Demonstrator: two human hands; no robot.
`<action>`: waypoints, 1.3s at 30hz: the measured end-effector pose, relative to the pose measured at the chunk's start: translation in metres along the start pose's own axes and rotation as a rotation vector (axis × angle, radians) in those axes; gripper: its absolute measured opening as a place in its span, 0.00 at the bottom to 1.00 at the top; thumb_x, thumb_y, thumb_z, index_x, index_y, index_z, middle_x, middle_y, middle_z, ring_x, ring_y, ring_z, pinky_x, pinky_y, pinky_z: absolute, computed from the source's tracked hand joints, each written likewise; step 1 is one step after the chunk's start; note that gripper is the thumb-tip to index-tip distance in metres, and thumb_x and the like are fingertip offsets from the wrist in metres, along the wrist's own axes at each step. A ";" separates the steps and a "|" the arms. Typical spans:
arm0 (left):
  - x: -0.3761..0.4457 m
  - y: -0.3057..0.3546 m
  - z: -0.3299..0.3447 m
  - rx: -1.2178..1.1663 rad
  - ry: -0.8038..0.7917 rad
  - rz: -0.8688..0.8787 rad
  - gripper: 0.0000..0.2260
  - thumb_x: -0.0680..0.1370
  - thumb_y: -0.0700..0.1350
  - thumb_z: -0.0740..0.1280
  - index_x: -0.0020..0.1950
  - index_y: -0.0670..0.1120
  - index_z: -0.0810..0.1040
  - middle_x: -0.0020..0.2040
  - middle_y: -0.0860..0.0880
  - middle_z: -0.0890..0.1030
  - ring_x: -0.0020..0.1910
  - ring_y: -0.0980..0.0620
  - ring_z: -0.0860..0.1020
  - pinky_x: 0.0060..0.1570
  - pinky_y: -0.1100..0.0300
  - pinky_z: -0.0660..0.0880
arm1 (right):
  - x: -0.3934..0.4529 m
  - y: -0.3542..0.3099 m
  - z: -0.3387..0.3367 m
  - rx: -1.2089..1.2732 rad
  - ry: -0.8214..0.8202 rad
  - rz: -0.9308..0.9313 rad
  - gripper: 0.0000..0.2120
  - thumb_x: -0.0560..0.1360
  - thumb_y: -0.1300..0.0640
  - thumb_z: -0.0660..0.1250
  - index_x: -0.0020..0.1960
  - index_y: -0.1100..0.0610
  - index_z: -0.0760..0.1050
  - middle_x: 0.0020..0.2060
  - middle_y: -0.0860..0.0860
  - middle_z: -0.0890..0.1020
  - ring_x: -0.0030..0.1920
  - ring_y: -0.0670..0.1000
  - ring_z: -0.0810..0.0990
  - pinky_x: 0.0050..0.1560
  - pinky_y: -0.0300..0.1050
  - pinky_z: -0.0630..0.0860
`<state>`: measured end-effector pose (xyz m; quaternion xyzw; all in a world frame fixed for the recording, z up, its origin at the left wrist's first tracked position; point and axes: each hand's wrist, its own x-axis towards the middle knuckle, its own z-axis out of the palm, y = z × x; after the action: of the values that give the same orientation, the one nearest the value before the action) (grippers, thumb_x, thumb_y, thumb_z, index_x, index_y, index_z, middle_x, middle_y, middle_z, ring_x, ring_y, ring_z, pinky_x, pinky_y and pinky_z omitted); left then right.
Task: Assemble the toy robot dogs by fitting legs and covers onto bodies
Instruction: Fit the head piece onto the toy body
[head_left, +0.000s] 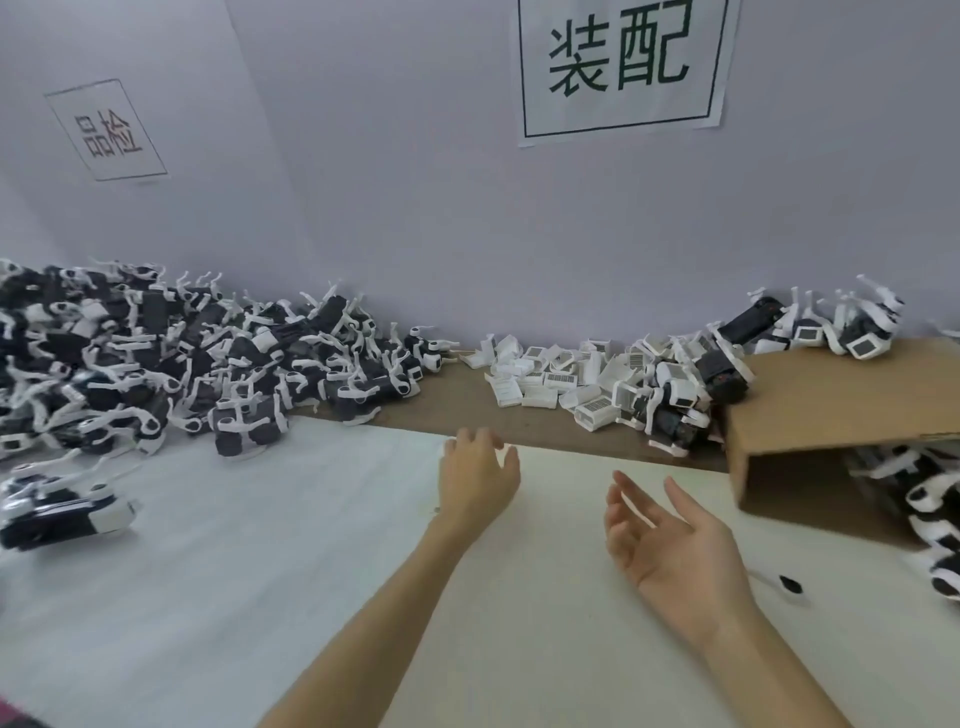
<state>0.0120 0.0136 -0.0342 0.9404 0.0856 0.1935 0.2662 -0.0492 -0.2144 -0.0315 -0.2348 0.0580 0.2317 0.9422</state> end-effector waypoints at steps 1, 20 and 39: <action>0.019 -0.012 -0.008 0.126 0.010 -0.018 0.15 0.84 0.52 0.64 0.66 0.44 0.77 0.68 0.43 0.75 0.69 0.40 0.70 0.66 0.48 0.71 | 0.001 0.001 -0.001 -0.010 0.003 -0.004 0.22 0.80 0.48 0.65 0.66 0.63 0.79 0.47 0.58 0.83 0.40 0.55 0.83 0.33 0.45 0.82; 0.188 -0.156 -0.048 0.572 -0.047 -0.209 0.21 0.83 0.47 0.70 0.76 0.52 0.72 0.75 0.45 0.67 0.74 0.30 0.60 0.64 0.38 0.75 | 0.033 -0.002 -0.011 -0.087 0.064 -0.001 0.24 0.71 0.45 0.70 0.56 0.63 0.86 0.40 0.58 0.80 0.31 0.55 0.76 0.22 0.44 0.69; -0.031 0.031 0.019 -0.089 -0.039 0.334 0.24 0.80 0.41 0.75 0.75 0.52 0.78 0.74 0.52 0.73 0.72 0.43 0.67 0.61 0.49 0.77 | -0.019 -0.012 0.000 -0.078 0.097 -0.186 0.17 0.80 0.52 0.66 0.58 0.64 0.84 0.40 0.57 0.80 0.34 0.52 0.76 0.28 0.41 0.73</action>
<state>-0.0067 -0.0301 -0.0428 0.9325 -0.0857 0.2201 0.2733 -0.0605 -0.2319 -0.0221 -0.2866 0.0724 0.1335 0.9459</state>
